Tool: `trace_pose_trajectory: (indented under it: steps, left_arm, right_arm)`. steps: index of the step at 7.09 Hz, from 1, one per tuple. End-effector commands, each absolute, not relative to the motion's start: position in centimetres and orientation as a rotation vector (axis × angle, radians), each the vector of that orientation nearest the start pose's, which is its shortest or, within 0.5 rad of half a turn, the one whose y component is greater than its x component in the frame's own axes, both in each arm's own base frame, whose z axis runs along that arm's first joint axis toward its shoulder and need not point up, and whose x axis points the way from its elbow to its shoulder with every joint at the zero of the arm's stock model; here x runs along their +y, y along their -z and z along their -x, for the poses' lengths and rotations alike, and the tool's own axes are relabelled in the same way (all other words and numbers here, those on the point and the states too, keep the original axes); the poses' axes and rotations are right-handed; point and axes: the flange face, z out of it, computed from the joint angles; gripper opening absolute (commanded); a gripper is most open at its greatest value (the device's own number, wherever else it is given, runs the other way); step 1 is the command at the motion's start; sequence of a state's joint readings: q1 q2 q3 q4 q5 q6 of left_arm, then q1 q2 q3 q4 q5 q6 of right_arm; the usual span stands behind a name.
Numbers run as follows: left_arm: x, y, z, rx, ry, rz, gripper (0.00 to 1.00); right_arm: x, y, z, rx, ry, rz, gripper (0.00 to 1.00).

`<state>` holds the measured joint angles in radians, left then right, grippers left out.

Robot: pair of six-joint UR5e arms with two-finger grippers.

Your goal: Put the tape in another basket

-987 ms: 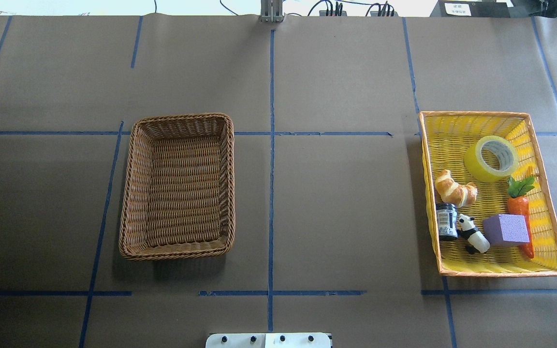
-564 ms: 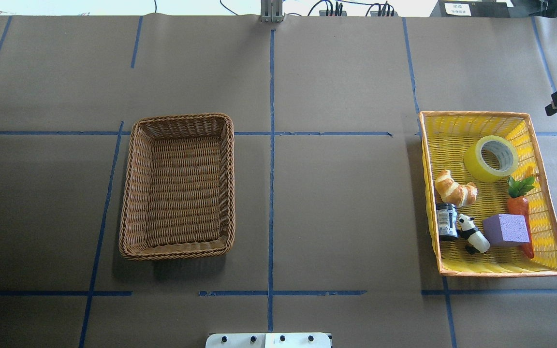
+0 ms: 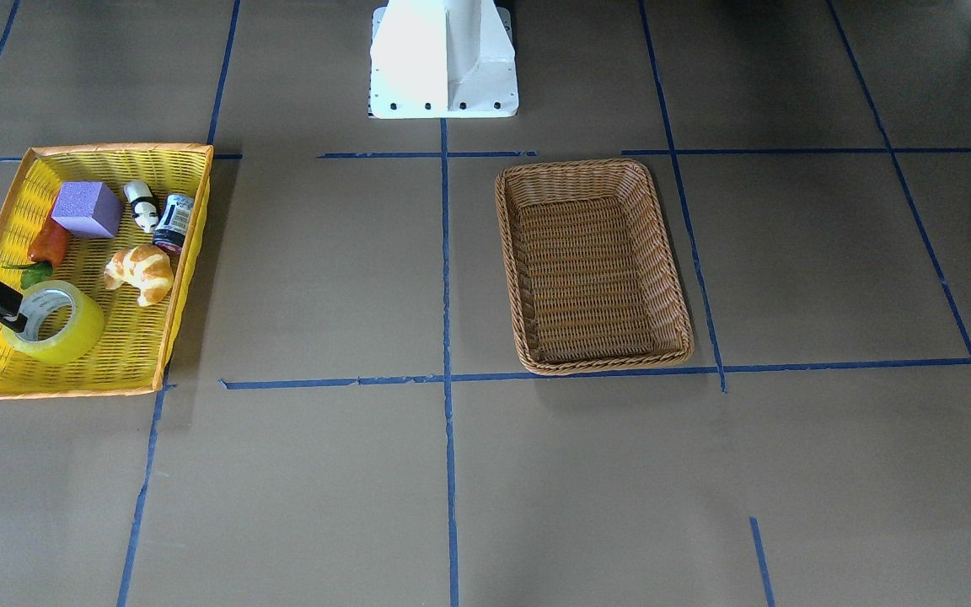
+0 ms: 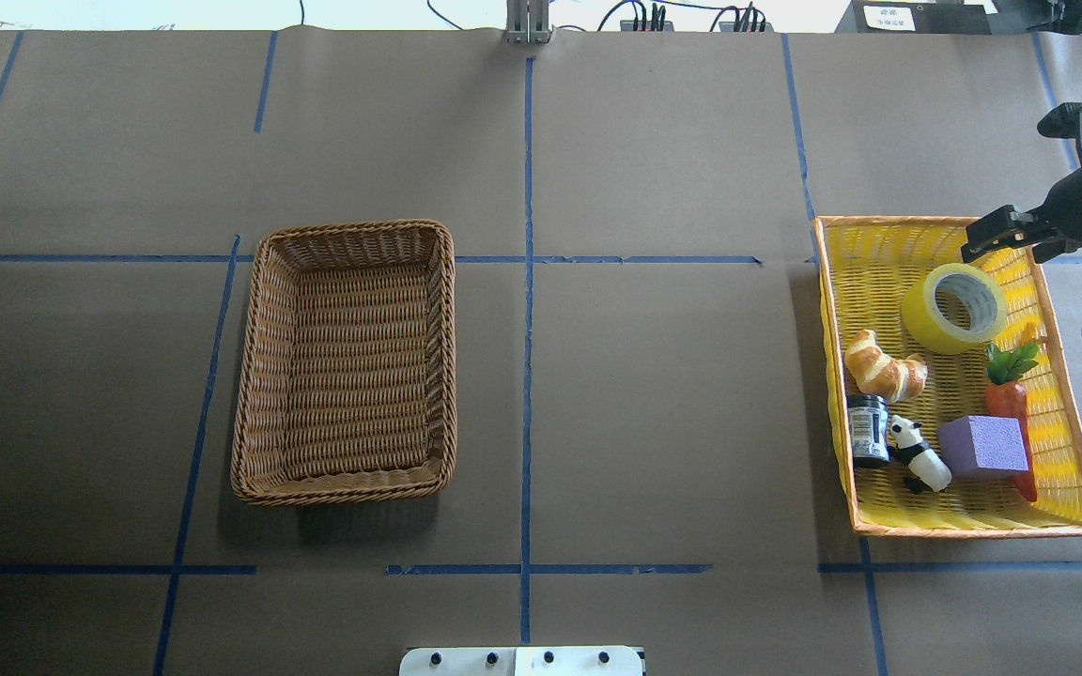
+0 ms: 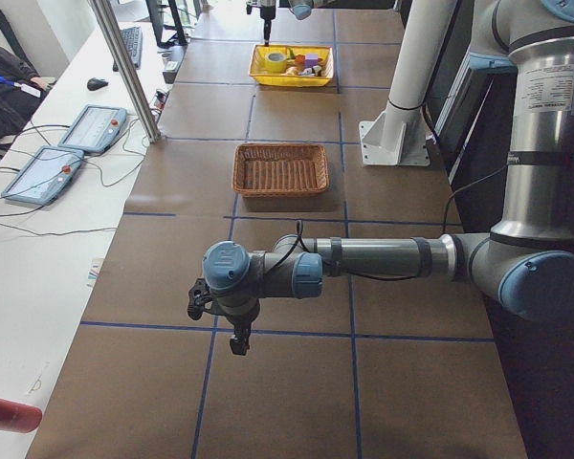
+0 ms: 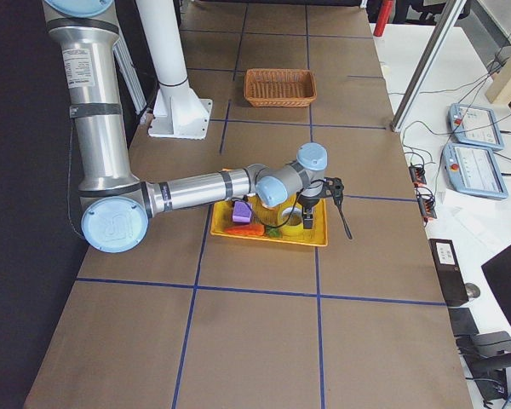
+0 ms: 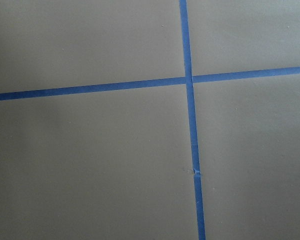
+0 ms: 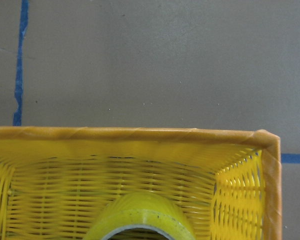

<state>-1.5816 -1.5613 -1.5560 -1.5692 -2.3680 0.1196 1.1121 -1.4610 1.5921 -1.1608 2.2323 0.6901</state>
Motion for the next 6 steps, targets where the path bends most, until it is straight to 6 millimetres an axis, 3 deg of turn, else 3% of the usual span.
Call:
trace_pose_trajectory:
  steps: [1, 6]
  left_arm:
    - [-48.5, -66.8, 6.7, 0.798, -0.093, -0.029, 1.00]
    - [-48.5, -66.5, 6.7, 0.799, -0.093, -0.033, 1.00]
  right_arm:
    - [-53.0, -56.6, 20.3, -0.840, -0.072, -0.088, 1.00]
    - [-50.2, -58.9, 19.4, -0.821, -0.073, -0.051, 1.00]
